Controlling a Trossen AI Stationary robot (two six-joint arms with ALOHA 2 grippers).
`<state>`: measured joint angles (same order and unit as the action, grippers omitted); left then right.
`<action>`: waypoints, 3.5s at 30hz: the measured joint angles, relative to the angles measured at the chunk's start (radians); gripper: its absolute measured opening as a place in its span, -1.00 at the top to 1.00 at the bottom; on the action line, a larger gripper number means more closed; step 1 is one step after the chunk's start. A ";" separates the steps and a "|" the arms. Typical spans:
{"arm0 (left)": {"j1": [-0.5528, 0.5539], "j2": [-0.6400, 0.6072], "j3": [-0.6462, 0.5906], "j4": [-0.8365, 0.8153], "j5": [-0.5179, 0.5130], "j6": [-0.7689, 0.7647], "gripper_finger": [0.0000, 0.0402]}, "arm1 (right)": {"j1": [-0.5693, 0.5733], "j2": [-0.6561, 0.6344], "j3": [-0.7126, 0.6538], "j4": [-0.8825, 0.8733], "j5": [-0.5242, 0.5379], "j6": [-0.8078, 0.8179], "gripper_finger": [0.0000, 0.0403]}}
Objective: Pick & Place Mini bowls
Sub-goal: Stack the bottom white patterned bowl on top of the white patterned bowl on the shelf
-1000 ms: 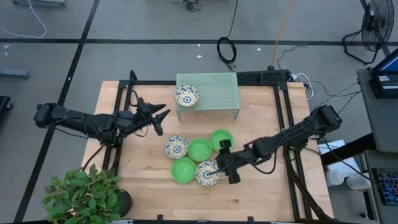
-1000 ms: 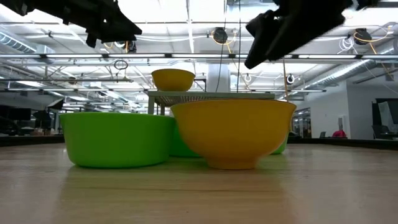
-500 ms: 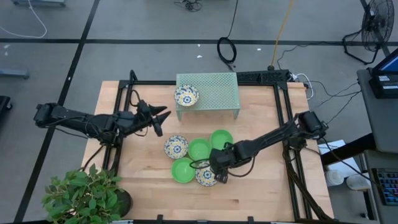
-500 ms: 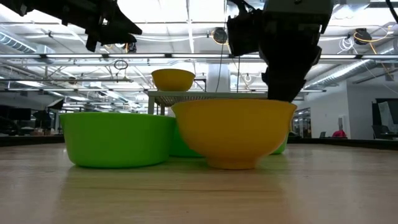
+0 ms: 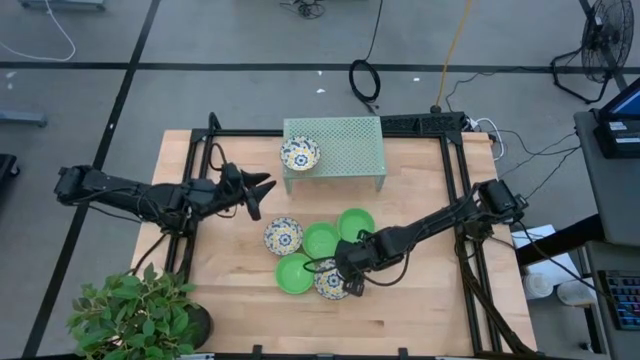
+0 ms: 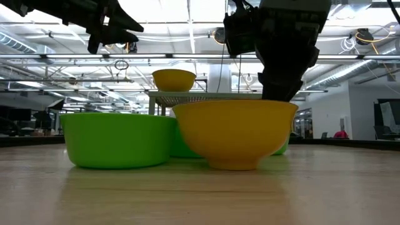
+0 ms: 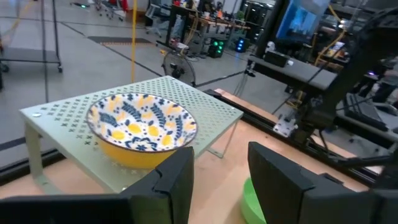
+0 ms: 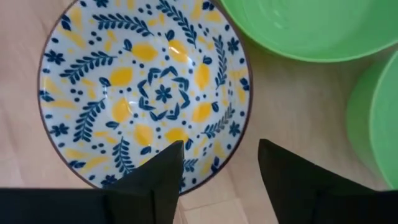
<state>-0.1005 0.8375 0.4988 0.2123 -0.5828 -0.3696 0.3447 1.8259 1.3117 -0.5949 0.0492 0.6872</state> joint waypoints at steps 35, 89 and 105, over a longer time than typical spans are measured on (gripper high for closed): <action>0.000 0.000 0.000 0.000 0.009 -0.018 0.23 | 0.082 -0.075 -0.003 0.085 0.186 -0.358 0.99; -0.405 1.105 1.156 -0.561 -0.767 0.666 0.23 | 0.150 -0.235 -0.441 1.042 1.177 -1.118 1.00; -0.466 1.104 1.158 -0.637 -0.728 0.302 0.23 | 0.152 -0.234 -0.440 1.291 1.293 -1.391 1.00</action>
<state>-0.5668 1.9415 1.6569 -0.4247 -1.3109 -0.0673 0.4969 1.5921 0.8715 0.6965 1.3423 -0.7042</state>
